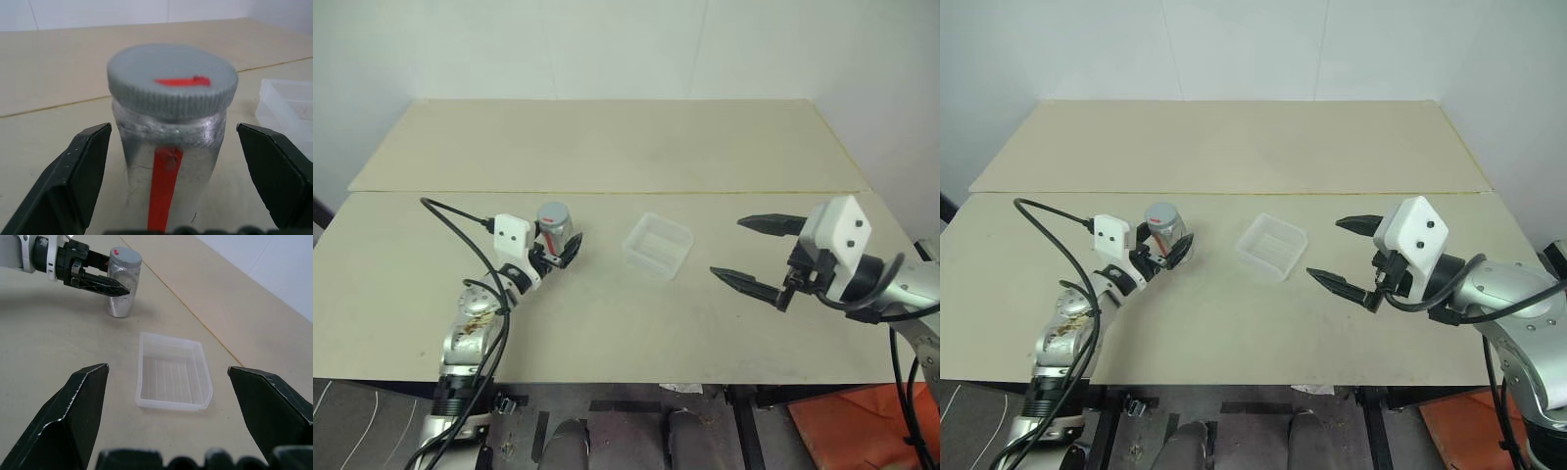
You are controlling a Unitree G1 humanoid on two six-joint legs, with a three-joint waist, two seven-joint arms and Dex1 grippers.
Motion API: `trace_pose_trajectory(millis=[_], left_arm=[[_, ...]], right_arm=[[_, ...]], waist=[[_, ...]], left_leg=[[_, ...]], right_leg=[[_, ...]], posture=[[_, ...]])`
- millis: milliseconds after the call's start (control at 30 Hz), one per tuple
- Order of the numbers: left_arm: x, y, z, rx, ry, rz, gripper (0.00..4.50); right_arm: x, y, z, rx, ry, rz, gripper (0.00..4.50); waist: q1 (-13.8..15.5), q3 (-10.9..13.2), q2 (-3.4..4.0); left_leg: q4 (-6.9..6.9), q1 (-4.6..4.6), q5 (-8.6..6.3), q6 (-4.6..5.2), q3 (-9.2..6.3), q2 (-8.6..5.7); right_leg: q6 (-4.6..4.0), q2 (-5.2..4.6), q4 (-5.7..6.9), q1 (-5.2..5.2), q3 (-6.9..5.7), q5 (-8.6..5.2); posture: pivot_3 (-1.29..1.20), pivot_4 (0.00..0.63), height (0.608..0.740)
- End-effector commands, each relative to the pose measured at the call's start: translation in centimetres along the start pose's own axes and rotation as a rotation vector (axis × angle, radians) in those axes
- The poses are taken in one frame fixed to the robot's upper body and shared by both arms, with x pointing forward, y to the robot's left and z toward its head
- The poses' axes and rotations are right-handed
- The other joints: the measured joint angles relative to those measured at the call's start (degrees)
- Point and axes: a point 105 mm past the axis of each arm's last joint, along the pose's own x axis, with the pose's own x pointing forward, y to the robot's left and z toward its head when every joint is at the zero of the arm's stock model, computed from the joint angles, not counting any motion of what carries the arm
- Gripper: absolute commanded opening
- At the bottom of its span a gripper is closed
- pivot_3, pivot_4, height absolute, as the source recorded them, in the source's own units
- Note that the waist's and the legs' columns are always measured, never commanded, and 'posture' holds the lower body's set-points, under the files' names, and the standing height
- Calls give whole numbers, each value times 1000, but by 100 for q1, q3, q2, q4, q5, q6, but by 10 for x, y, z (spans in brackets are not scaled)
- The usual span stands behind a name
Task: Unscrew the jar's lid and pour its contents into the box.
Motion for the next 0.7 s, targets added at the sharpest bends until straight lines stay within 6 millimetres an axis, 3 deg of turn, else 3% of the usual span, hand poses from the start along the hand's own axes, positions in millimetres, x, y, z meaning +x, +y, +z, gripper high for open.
trace_pose_trajectory(millis=[33,233,433,700], left_arm=[[10,1,9,73,-47,17,3896],[15,2,7,74,-59,23,1946],[17,-7,24,108,-78,-81,1930],[10,-42,92,66,-124,-610,1930]], right_arm=[[-3,-1,13,-52,-29,-15,4500],[0,0,16,-56,-45,-4,4500],[6,-1,22,-60,-83,10,4500],[34,-4,56,-6,-250,82,4500]], waist=[[1,0,0],[-2,0,0],[-13,0,0],[-57,1,0]], left_leg=[[0,0,0,0,0,0],[0,0,0,0,0,0],[0,0,0,-1,-1,0],[0,-4,3,-5,-2,1]], right_leg=[[0,0,0,0,0,0],[1,0,0,0,0,0],[1,0,0,-1,0,0],[2,1,1,-5,-1,0]], posture=[[0,150,740],[0,150,740],[0,150,740],[0,150,740]])
